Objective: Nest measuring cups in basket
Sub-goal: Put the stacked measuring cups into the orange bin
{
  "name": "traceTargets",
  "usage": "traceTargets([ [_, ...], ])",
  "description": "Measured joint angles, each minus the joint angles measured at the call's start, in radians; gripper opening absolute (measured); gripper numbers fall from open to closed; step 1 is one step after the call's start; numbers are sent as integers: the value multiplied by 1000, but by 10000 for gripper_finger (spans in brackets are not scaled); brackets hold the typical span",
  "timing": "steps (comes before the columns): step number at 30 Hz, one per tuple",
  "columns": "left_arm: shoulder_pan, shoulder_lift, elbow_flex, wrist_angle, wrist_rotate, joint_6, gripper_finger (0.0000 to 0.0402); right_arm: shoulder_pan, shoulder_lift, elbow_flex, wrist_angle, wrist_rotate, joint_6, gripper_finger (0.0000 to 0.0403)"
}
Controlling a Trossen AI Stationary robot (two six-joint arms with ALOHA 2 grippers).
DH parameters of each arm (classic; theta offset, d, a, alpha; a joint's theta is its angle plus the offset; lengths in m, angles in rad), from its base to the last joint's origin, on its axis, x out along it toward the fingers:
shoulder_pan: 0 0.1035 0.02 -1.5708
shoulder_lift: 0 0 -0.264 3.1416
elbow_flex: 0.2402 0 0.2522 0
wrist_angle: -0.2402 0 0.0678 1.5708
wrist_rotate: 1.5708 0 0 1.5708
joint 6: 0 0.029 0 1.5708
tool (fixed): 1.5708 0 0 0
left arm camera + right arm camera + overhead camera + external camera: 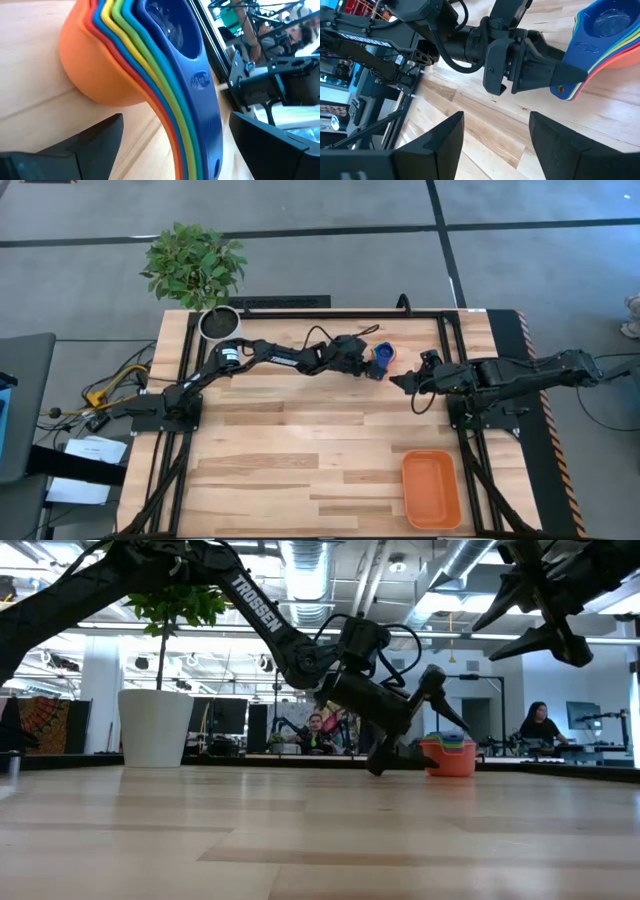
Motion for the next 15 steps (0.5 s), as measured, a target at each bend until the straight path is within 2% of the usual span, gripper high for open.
traceTargets([
  [6, -4, 1, 27, -9, 8, -46, 352, 0, 0, 0, 4, 1, 4, 245],
  [12, -16, 2, 81, -88, 33, 52, 352, 0, 0, 0, 9, 3, 5, 245],
  [15, -16, 2, 82, -89, 32, 54, 352, 0, 0, 0, 22, 3, 5, 245],
])
